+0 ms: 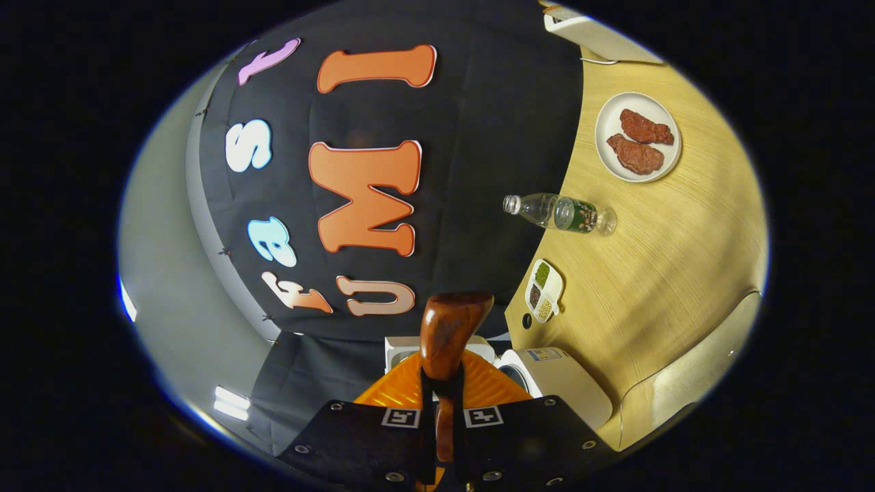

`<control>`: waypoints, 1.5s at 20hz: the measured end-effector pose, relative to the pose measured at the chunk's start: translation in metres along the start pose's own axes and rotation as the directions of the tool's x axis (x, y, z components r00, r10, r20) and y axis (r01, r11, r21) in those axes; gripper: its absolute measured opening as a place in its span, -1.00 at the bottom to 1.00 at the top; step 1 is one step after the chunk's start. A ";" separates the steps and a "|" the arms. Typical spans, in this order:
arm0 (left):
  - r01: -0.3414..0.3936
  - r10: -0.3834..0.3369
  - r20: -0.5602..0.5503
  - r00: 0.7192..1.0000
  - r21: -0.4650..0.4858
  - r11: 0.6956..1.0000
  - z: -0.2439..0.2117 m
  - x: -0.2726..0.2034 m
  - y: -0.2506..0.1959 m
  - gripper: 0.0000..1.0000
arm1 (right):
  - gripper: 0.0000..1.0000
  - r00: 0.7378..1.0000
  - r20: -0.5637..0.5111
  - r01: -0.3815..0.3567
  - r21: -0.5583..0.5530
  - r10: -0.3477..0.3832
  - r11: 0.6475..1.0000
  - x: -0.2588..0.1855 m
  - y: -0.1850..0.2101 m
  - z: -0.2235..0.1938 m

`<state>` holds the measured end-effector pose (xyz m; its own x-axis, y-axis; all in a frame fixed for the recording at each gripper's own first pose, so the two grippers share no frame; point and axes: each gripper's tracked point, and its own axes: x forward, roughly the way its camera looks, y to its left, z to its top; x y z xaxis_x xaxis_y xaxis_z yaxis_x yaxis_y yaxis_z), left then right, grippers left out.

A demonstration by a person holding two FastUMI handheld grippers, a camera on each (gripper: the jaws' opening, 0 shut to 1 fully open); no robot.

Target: Close the left gripper, press the button to open the rice cooker; take a wooden spoon from the chopstick holder with the right hand, scoop a spoonful of rice and pour it into the rice cooker, then put the wooden spoon back into the chopstick holder.

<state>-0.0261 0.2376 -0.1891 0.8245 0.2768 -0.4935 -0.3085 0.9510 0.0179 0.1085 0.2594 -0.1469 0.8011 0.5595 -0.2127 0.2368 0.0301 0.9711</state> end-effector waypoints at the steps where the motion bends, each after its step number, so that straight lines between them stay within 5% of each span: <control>1: -0.009 0.009 -0.004 1.000 -0.010 1.000 -0.002 0.001 0.008 0.82 | -0.82 1.000 -0.011 0.004 0.000 -0.004 1.000 0.012 0.005 -0.007; 2: -0.023 0.022 -0.007 1.000 -0.020 1.000 -0.006 0.002 0.016 0.70 | -0.81 1.000 -0.023 0.007 0.000 -0.007 1.000 0.023 0.009 -0.015; 6: -0.059 0.058 -0.025 0.998 -0.054 0.997 -0.017 0.008 0.041 0.82 | -0.82 0.997 -0.075 0.025 -0.062 -0.030 0.998 0.070 0.022 -0.052; 7: -0.067 0.066 -0.030 0.997 -0.057 0.996 -0.019 0.008 0.047 0.70 | -0.81 0.996 -0.085 0.031 -0.096 -0.039 0.995 0.082 0.027 -0.062; 11: -0.093 0.089 -0.053 0.995 -0.078 0.993 -0.029 0.013 0.063 0.82 | -0.82 0.992 -0.085 0.064 -0.315 -0.095 0.947 0.131 0.037 -0.092; 12: -0.096 0.091 -0.062 0.994 -0.083 0.992 -0.032 0.012 0.066 0.70 | -0.82 0.991 -0.077 0.072 -0.379 -0.109 0.922 0.141 0.039 -0.097; 20: -0.127 0.120 -0.089 0.989 -0.084 0.988 -0.046 0.014 0.087 0.70 | -0.82 0.981 -0.036 0.101 -0.743 -0.189 0.662 0.182 0.029 -0.132; 26: -0.131 0.123 -0.096 0.988 -0.086 0.988 -0.050 0.014 0.092 0.82 | -0.82 0.979 -0.036 0.059 -0.891 -0.199 0.450 0.187 0.025 -0.152; 30: -0.122 0.115 -0.094 0.989 -0.078 0.989 -0.049 0.015 0.089 0.82 | -0.82 0.981 -0.058 0.010 -0.937 -0.183 0.350 0.188 0.028 -0.162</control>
<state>-0.0641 0.3200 -0.2375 0.7354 0.3697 -0.5679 -0.4427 0.8966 0.0104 0.1765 0.4999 -0.1417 0.7110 0.5916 -0.3801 -0.4243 0.7920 0.4389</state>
